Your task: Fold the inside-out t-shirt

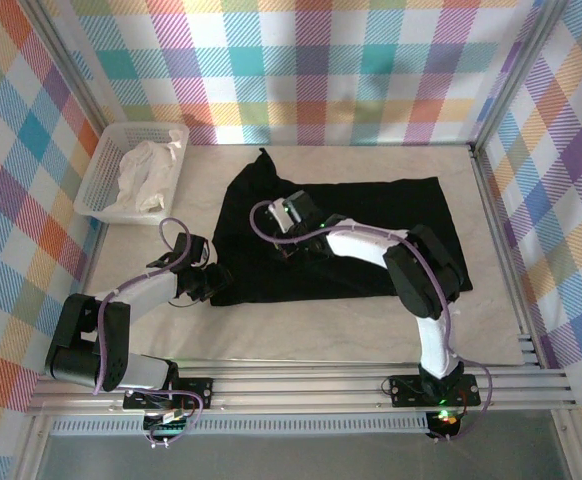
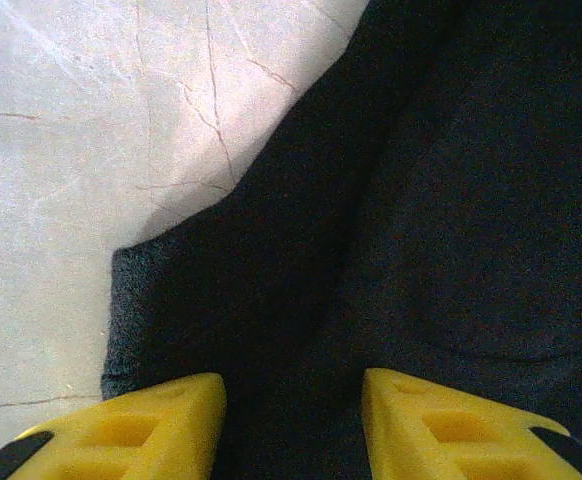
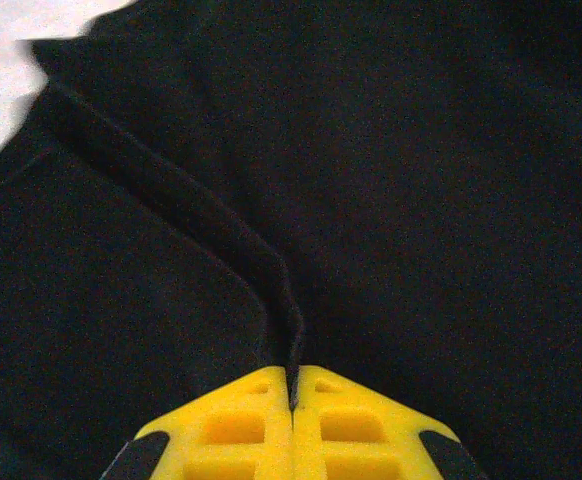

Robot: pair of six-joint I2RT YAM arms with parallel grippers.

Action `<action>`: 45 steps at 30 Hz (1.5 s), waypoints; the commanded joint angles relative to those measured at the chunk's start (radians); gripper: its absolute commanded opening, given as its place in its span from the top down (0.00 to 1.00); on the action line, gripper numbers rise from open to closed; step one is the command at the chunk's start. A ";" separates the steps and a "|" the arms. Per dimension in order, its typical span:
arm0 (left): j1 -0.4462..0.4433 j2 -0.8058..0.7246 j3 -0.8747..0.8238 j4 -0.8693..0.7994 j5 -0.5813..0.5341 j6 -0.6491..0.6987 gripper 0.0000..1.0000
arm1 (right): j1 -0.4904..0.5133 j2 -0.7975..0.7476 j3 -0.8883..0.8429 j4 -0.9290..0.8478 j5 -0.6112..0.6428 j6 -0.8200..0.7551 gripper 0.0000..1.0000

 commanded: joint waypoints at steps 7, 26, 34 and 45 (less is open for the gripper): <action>0.002 0.023 -0.023 -0.079 -0.082 0.036 0.55 | -0.115 0.108 0.141 -0.152 0.071 0.159 0.52; -0.144 -0.052 0.168 -0.094 -0.049 0.028 0.42 | -0.592 -0.558 -0.475 -0.480 -0.038 0.307 0.46; -0.178 0.160 0.233 0.002 -0.003 0.028 0.42 | -0.833 -0.423 -0.484 -0.481 -0.107 0.324 0.48; -0.139 0.087 -0.003 -0.119 -0.046 0.066 0.43 | -0.939 -0.517 -0.678 -0.505 -0.329 0.444 0.51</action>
